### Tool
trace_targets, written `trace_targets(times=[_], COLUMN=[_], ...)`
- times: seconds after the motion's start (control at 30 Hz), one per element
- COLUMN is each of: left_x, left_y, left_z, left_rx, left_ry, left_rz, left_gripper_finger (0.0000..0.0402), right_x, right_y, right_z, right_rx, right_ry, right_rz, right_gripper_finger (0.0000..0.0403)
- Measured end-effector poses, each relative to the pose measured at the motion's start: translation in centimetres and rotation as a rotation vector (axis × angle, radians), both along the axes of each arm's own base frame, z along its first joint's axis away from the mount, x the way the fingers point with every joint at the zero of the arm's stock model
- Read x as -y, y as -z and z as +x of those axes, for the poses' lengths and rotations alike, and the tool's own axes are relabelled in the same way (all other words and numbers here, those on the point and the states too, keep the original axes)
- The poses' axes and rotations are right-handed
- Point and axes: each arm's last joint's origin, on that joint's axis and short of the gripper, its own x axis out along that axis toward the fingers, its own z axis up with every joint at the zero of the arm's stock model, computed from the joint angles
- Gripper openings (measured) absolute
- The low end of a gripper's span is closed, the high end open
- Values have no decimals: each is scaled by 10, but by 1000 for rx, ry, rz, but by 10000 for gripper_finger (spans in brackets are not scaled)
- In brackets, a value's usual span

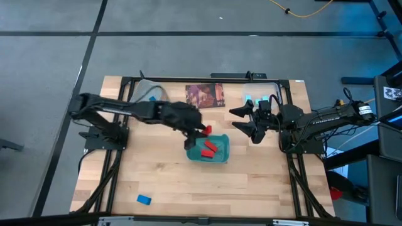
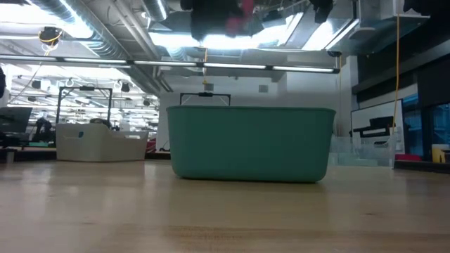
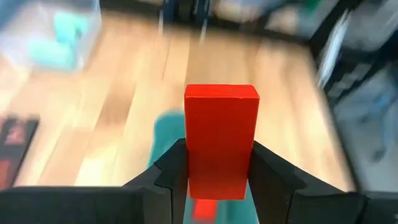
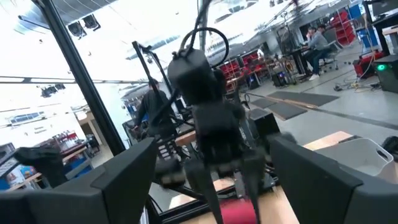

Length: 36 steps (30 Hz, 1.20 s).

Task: Sort & place blocks by color
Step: Put the square orange block into the blue green bin

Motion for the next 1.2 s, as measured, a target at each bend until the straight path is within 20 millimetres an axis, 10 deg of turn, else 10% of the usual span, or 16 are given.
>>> trace_targets(times=[0.8, 1.2], left_x=[5, 4], left_y=[142, 148], left_z=[66, 68], left_rx=[-592, -605], left_ry=[76, 60], left_rz=[89, 108], left_gripper_finger=[123, 125], right_x=[0, 0], right_y=[0, 0], right_z=[0, 0], right_rx=[-2, -2], right_ry=[-1, 0], right_rz=[2, 2], right_gripper_finger=[318, 318])
